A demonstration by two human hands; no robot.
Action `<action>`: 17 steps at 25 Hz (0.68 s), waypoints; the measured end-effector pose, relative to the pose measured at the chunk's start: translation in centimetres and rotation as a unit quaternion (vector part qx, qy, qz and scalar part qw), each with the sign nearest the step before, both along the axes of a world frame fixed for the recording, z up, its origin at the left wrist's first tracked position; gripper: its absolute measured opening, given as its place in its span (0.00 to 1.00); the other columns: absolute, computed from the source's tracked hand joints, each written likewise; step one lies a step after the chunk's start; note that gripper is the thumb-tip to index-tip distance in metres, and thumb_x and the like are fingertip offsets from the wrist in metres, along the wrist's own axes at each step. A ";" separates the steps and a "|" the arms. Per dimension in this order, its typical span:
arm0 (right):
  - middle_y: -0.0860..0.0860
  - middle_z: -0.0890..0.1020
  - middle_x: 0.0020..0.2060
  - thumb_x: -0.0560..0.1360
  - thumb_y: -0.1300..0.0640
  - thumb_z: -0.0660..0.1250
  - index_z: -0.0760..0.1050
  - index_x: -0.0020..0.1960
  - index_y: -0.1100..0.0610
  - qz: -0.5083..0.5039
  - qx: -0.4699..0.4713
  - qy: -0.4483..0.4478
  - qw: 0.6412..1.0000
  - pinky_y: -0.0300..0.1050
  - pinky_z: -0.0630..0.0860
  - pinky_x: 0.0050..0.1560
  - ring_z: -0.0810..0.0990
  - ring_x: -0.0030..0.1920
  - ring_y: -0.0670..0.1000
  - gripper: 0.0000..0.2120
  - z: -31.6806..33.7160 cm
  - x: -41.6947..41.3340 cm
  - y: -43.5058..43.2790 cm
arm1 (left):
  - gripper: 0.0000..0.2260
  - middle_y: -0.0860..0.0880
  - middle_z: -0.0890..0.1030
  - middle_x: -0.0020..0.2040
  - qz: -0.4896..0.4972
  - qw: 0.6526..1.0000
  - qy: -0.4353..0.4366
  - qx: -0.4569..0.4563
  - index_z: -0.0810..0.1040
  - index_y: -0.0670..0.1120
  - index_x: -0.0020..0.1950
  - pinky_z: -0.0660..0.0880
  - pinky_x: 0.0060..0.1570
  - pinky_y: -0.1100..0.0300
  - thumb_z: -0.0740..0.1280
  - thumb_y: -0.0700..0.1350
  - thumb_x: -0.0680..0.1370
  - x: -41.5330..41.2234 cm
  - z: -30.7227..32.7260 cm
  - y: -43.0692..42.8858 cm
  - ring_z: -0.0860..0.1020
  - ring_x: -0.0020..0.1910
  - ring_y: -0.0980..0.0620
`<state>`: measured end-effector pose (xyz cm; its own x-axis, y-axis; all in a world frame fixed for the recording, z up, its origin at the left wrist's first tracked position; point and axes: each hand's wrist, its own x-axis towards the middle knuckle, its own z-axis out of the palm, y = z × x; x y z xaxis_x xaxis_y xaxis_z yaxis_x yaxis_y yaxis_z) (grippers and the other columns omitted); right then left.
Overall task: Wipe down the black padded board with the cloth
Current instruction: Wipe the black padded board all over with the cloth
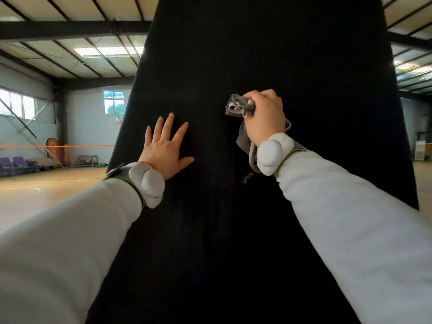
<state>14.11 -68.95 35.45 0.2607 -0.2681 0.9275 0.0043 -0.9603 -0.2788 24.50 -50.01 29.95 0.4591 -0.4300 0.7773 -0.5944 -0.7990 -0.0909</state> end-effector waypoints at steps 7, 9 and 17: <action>0.51 0.70 0.60 0.73 0.63 0.64 0.73 0.61 0.50 -0.051 -0.043 -0.025 0.997 0.49 0.64 0.61 0.67 0.61 0.53 0.18 1.9 2.3 0.3 | 0.42 0.43 0.36 0.76 0.021 0.998 -0.051 0.023 0.39 0.52 0.76 0.36 0.71 0.44 0.64 0.60 0.74 2.1 -1.1 -0.2 0.35 0.74 0.41; 0.51 0.68 0.62 0.73 0.62 0.65 0.71 0.64 0.48 -0.059 -0.031 0.002 0.998 0.53 0.63 0.63 0.65 0.63 0.54 0.21 1.4 3.1 0.2 | 0.42 0.43 0.36 0.76 0.012 0.998 -0.063 0.017 0.40 0.52 0.76 0.35 0.71 0.44 0.64 0.60 0.74 2.3 -1.3 -0.3 0.35 0.74 0.41; 0.49 0.74 0.53 0.68 0.64 0.67 0.79 0.54 0.49 0.068 -0.129 0.086 0.986 0.52 0.65 0.56 0.68 0.55 0.54 0.17 -7.0 3.4 -0.3 | 0.41 0.43 0.42 0.77 -0.031 0.995 -0.090 -0.017 0.46 0.49 0.77 0.34 0.70 0.46 0.67 0.57 0.73 2.9 -2.1 -0.3 0.38 0.75 0.42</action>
